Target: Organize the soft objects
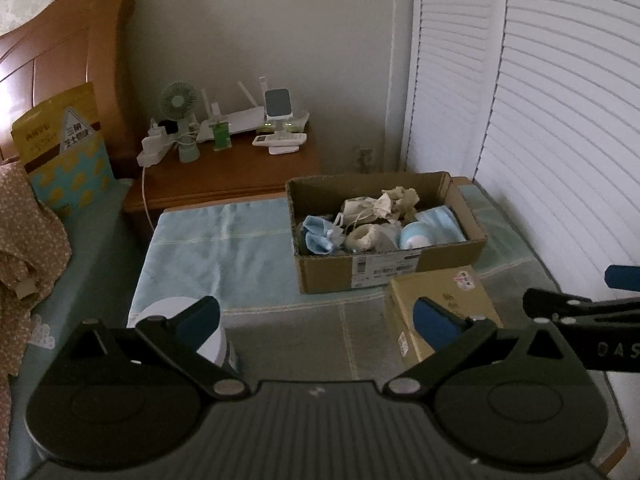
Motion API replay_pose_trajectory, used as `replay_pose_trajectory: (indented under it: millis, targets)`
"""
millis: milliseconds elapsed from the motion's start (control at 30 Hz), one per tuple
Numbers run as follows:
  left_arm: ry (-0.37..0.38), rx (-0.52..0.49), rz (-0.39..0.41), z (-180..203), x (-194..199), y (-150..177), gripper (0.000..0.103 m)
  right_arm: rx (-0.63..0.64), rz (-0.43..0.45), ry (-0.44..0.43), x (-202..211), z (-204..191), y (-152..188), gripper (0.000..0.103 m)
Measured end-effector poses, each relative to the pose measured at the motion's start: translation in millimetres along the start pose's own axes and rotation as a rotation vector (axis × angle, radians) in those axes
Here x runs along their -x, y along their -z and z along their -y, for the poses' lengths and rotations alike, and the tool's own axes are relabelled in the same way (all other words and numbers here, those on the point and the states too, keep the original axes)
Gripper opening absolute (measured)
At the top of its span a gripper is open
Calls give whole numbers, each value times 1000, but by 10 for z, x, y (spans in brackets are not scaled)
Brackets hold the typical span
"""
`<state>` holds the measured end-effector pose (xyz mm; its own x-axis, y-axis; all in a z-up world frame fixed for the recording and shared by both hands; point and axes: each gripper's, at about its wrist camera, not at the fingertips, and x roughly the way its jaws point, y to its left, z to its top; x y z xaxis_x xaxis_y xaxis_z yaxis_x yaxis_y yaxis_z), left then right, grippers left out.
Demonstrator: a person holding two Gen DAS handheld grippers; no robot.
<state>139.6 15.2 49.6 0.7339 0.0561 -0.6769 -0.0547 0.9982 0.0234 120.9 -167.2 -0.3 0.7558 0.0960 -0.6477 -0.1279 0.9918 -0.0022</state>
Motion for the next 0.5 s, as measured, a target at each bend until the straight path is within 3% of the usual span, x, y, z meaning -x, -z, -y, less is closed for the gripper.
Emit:
replay_pose_trajectory:
  millis: [500]
  targets:
    - [-11,5,-3,2,10,-19,102,1,10,2,25,3,-5,103]
